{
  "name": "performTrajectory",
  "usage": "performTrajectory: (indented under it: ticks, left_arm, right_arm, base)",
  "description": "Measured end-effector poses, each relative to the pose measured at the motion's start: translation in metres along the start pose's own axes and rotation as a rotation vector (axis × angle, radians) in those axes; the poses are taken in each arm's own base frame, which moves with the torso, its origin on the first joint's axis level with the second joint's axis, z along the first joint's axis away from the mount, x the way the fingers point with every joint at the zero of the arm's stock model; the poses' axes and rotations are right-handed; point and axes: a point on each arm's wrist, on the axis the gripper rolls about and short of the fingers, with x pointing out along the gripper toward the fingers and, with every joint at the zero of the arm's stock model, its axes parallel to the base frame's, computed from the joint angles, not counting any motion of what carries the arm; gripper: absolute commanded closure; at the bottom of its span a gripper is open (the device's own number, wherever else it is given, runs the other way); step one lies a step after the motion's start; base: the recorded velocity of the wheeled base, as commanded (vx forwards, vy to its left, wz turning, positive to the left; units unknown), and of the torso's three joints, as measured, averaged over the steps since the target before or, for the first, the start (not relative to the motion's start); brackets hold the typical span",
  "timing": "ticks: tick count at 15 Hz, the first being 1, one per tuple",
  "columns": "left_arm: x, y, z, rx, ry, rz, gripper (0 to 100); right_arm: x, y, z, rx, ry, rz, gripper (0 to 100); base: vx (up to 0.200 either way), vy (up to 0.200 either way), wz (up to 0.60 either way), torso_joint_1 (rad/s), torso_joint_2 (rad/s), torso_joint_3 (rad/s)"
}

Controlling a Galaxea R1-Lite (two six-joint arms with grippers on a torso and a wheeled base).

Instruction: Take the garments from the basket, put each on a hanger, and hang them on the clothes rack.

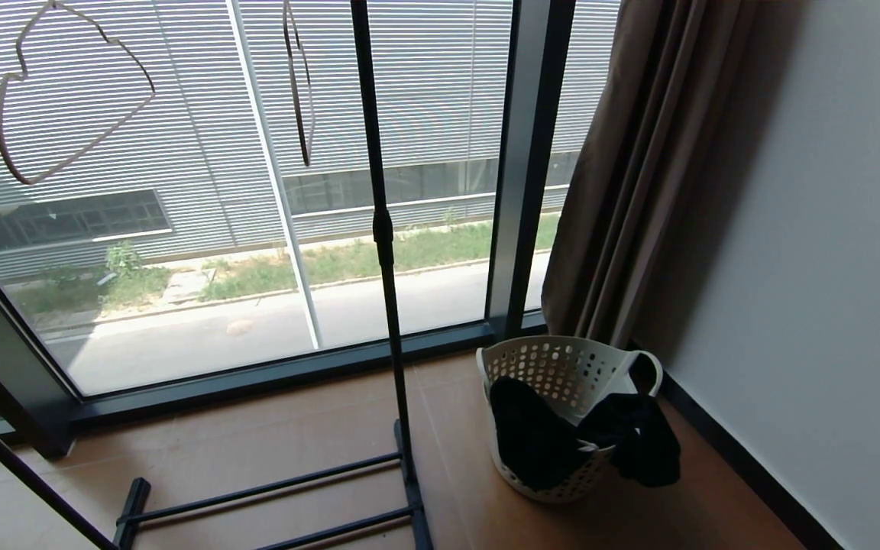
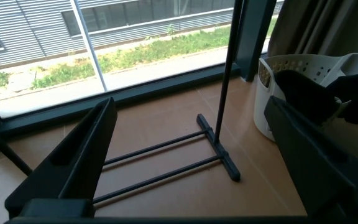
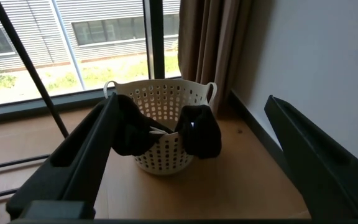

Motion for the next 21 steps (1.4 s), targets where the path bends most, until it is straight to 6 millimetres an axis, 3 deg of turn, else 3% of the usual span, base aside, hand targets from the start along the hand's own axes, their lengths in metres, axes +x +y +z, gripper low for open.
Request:
performTrajectory:
  ticks: [3, 9, 21]
  left_arm:
    - [0.0000, 0.0000, 0.0000, 0.000, 0.000, 0.000, 0]
    - [0.0000, 0.0000, 0.0000, 0.000, 0.000, 0.000, 0]
    - [0.0000, 0.0000, 0.0000, 0.000, 0.000, 0.000, 0]
  right_arm:
    - [0.0000, 0.0000, 0.0000, 0.001, 0.000, 0.000, 0]
    - [0.0000, 0.0000, 0.0001, 0.003, -0.001, 0.001, 0]
    - [0.0000, -0.0002, 0.0000, 0.010, 0.000, -0.008, 0]
  base:
    - [0.000, 0.000, 0.00, 0.000, 0.00, 0.000]
    - [0.200, 0.000, 0.00, -0.002, 0.00, 0.004]
    - [0.000, 0.000, 0.00, 0.000, 0.00, 0.000]
